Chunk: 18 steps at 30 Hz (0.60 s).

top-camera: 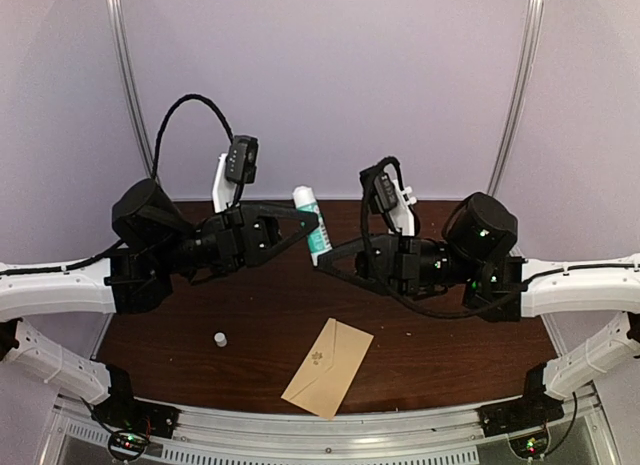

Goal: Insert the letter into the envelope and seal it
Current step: Screw the solid glue.

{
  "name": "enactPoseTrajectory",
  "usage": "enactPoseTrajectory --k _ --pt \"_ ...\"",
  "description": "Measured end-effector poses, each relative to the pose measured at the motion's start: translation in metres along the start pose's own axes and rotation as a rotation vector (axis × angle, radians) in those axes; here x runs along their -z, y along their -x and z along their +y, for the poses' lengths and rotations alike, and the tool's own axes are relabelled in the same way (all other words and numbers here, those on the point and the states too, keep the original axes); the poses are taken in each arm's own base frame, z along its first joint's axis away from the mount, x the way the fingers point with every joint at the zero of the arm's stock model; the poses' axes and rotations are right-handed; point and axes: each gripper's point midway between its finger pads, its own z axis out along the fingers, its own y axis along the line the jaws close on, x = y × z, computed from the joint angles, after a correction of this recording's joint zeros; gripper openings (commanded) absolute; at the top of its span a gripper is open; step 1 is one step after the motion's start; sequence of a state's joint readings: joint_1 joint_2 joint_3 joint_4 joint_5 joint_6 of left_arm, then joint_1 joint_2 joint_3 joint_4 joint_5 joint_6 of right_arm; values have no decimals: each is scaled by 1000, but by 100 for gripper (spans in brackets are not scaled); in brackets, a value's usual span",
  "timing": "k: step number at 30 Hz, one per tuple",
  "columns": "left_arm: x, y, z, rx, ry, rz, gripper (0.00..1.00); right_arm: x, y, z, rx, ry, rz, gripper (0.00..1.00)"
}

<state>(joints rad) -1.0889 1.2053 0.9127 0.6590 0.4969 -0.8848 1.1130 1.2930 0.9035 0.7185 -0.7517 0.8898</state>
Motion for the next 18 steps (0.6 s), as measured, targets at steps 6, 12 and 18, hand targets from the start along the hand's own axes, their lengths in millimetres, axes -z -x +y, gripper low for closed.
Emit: enactPoseTrajectory --k 6,12,18 --pt "5 -1 15 6 103 -4 0 5 5 -19 24 -138 21 0" --pt "12 10 44 24 284 -56 0 11 23 -51 83 -429 64 0" --pt "26 17 90 69 532 -114 0 20 35 -98 160 -763 133 0"
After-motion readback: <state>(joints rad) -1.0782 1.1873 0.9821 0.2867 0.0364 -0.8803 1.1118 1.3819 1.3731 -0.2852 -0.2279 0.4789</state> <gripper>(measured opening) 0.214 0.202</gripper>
